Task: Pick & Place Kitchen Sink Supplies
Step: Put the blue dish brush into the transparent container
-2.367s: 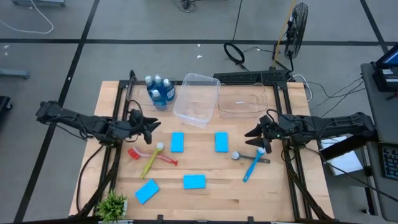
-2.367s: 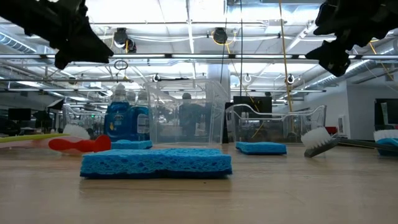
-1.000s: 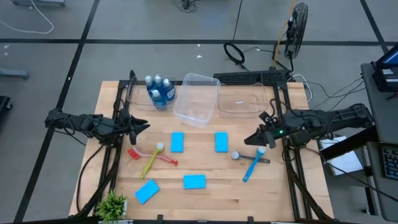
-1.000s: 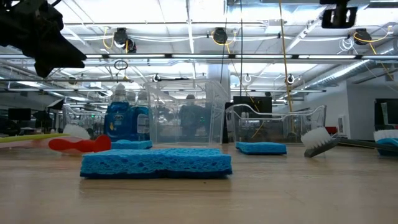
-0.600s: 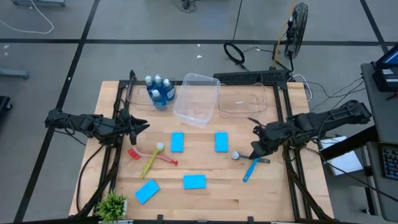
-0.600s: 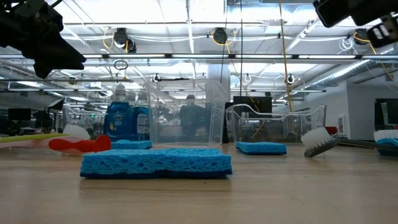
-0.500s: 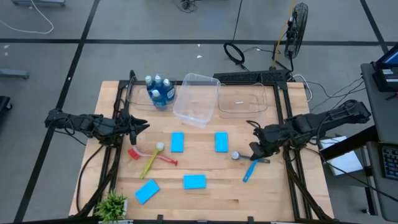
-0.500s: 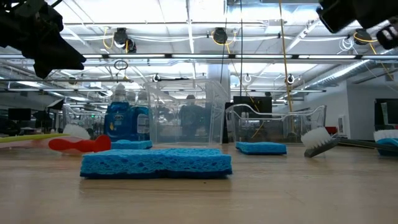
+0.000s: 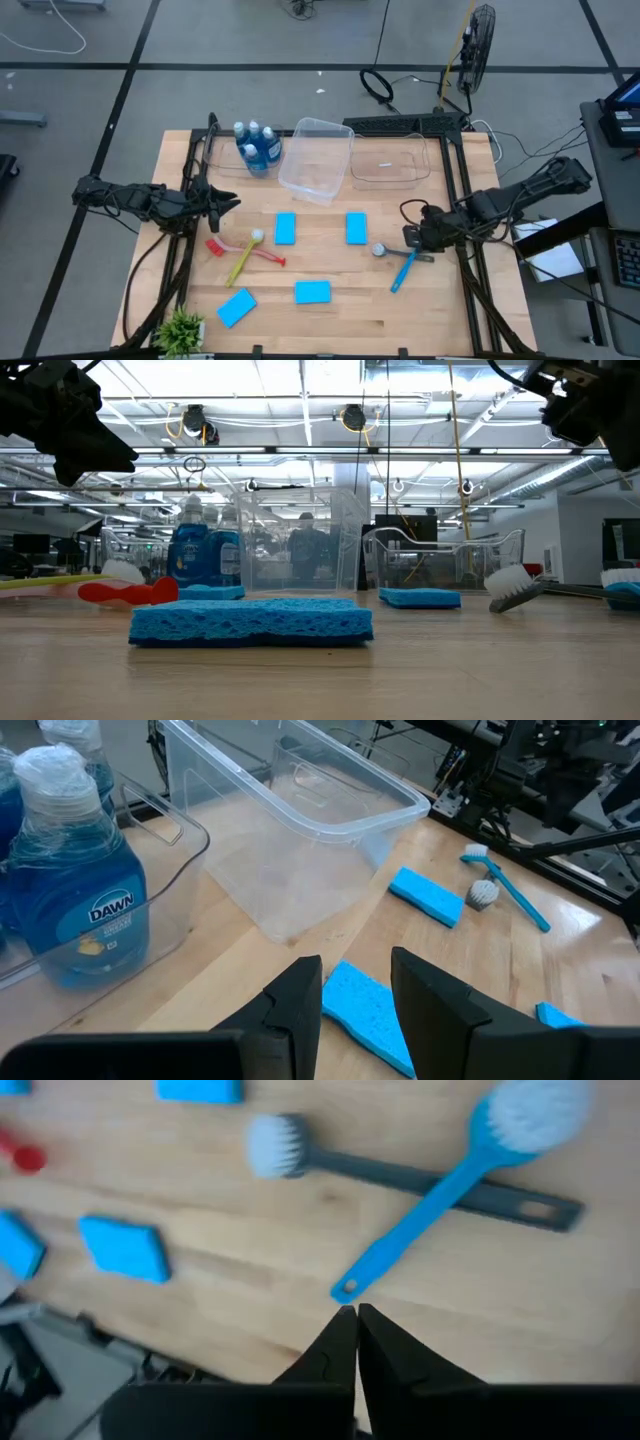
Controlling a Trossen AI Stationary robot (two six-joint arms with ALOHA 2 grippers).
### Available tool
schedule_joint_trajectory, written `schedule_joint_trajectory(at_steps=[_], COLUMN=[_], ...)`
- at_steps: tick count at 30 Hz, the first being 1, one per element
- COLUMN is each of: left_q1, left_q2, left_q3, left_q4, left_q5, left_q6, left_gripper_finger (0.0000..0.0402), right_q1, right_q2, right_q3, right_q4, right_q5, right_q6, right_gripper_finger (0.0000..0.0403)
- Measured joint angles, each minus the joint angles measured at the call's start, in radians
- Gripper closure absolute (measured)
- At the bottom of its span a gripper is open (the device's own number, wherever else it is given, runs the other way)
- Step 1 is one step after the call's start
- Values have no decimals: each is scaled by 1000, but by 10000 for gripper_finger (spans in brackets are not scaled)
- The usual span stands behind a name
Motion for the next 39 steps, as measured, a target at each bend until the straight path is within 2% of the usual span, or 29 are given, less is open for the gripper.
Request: schedule_joint_trajectory(at_steps=[7, 17, 24, 29, 34, 39], left_q1=[0, 0, 0, 0, 0, 0], left_q2=[0, 0, 0, 0, 0, 0], left_q3=[0, 0, 0, 0, 0, 0], left_q4=[0, 0, 0, 3, 7, 7], left_q5=[0, -25, -26, -27, -27, -27], left_q6=[-5, -5, -5, -8, -8, -8], left_gripper_finger=[279, 279, 279, 279, 279, 279], right_q1=[56, 63, 63, 63, 63, 63], right_q2=[24, 39, 39, 39, 39, 44], right_q3=[0, 0, -1, -1, -1, -11], right_q4=[-75, -114, -173, -182, -183, -158], right_q5=[16, 17, 19, 20, 24, 97], right_q6=[102, 13, 20, 24, 24, 79], right_gripper_finger=[403, 403, 399, 367, 312, 263])
